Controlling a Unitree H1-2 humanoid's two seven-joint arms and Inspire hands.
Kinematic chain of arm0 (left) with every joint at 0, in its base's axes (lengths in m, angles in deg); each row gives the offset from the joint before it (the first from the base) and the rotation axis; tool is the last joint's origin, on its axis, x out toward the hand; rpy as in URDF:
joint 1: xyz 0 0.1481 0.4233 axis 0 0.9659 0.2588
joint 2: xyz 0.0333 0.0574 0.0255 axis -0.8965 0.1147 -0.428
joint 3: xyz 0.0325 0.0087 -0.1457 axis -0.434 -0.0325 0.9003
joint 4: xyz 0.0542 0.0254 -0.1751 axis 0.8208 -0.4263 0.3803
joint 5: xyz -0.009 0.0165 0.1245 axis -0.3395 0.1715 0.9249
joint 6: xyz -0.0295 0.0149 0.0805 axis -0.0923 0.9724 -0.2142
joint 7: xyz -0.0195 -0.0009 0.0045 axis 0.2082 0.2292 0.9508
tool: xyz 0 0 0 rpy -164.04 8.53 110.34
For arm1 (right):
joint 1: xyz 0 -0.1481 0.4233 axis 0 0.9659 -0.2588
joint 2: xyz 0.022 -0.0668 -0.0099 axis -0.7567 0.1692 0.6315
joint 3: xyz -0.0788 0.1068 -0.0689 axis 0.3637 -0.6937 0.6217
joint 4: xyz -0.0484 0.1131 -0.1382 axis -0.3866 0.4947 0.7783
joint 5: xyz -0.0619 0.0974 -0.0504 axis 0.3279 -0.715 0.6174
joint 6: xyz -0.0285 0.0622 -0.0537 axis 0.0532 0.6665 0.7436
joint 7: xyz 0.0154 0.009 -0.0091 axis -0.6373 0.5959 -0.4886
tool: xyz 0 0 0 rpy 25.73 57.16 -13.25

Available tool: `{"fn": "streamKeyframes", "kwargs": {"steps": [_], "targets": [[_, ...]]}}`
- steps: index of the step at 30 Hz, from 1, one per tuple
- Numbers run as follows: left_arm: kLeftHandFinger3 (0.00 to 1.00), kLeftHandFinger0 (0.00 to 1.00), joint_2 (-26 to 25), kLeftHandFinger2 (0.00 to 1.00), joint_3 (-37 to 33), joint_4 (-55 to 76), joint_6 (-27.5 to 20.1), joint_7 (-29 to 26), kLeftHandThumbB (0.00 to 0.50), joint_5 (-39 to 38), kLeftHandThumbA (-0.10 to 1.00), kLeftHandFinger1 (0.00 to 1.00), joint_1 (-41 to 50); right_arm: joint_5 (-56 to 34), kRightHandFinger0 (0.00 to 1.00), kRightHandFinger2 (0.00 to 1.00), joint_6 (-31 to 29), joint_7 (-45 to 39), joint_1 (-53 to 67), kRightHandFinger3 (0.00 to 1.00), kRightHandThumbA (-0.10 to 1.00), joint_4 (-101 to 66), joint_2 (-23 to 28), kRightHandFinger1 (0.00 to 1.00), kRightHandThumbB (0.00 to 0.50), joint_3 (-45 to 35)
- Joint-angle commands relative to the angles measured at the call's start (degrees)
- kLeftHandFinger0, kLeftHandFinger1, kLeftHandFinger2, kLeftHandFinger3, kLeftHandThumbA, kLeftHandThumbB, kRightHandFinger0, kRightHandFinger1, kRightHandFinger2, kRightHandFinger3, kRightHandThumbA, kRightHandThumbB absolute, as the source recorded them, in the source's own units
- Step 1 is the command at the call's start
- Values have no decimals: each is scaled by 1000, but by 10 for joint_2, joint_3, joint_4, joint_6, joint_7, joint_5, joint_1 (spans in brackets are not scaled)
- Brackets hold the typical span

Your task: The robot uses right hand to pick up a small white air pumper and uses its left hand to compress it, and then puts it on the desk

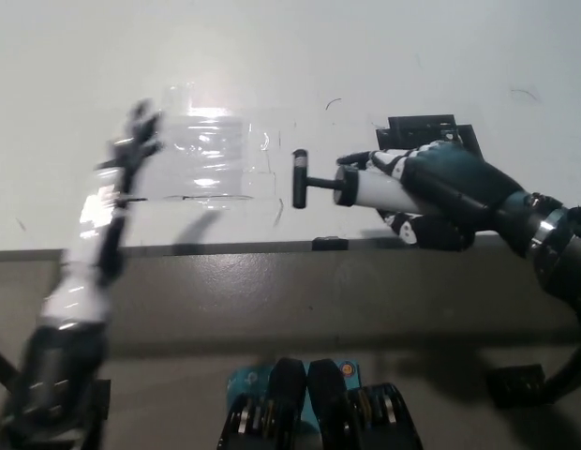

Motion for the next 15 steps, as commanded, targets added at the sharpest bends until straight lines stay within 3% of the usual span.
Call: {"fn": "streamKeyframes", "kwargs": {"steps": [1, 4, 7, 9, 11, 15], "targets": [[1000, 1000, -8, 1000, 28, 43, -30, 3, 167, -74, 1000, 1000, 9, 20, 50, 918, -26, 31, -33, 1000, -100, 25, 20, 582, 154, -18], [1000, 1000, -11, 1000, 32, 62, -26, 8, 178, -80, 1000, 1000, 30, 9, 56, 906, -35, 45, -52, 1000, -100, 70, 18, 593, 174, -30], [1000, 1000, -9, 1000, 25, 97, -46, 15, 155, -80, 1000, 1000, 80, 25, 71, 864, -47, 73, -91, 1000, -100, 151, 9, 561, 165, -31], [1000, 1000, -4, 1000, 12, 117, -46, 20, 211, -80, 1000, 1000, 105, 46, 64, 890, -49, 90, -121, 1000, -100, 205, 9, 554, 147, -24], [1000, 1000, 0, 1000, 2, 125, -56, 22, 224, -78, 1000, 1000, 126, 49, 52, 895, -60, 104, -148, 1000, -100, 255, 5, 554, 136, -19], [1000, 1000, 3, 1000, -40, 138, -88, 39, 165, -60, 1000, 1000, 198, 60, 34, 900, -91, 154, -191, 1000, -100, 375, -6, 565, 126, -9]]}}
